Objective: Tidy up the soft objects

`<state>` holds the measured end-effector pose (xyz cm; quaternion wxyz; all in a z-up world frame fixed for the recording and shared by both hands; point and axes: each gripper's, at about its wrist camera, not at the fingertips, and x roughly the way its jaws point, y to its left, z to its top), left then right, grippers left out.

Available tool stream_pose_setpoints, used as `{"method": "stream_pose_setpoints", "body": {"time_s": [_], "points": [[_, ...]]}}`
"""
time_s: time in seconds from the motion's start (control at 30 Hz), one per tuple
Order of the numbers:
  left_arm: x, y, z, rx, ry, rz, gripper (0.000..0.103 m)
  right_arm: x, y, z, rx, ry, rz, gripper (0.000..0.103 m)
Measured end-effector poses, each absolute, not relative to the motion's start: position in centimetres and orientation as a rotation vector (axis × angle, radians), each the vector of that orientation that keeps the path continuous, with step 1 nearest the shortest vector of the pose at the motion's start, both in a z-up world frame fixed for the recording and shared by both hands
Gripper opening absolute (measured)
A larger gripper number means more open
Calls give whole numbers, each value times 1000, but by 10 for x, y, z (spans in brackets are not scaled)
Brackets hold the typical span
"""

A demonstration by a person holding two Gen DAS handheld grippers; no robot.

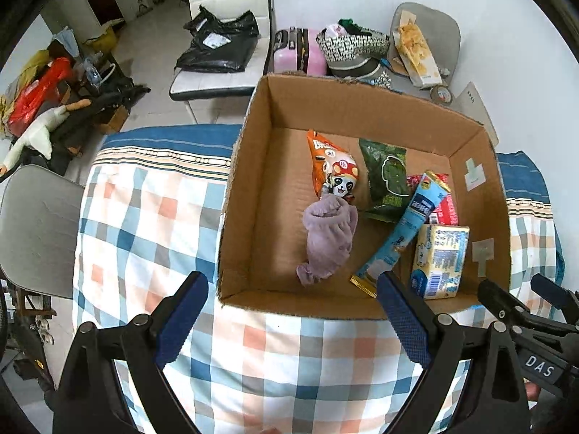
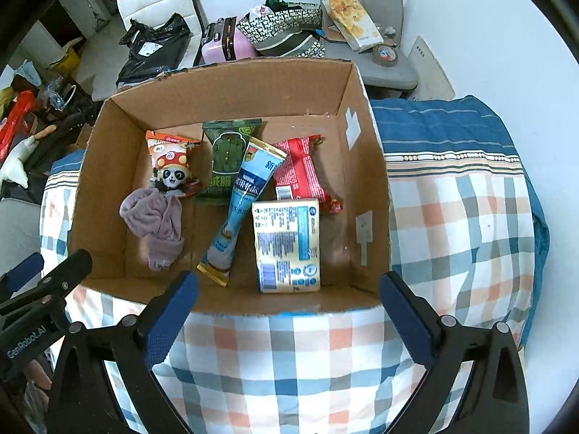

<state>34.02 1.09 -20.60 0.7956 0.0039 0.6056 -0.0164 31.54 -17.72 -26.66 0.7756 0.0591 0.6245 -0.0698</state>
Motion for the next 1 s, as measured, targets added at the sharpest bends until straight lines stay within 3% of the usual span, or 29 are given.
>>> {"method": "stream_pose_setpoints", "body": {"time_s": [0.27,0.6,1.0], "points": [[299,9,-152,17,1189,-44,95,281,-175,-230,117,1300,-148,102],[209,5,-58,57,1028,-55,95,181,-168,-124,103,1126,-127,102],[139,18,13,14,939,-78,95,91,-164,-36,114,996,-107,102]]}}
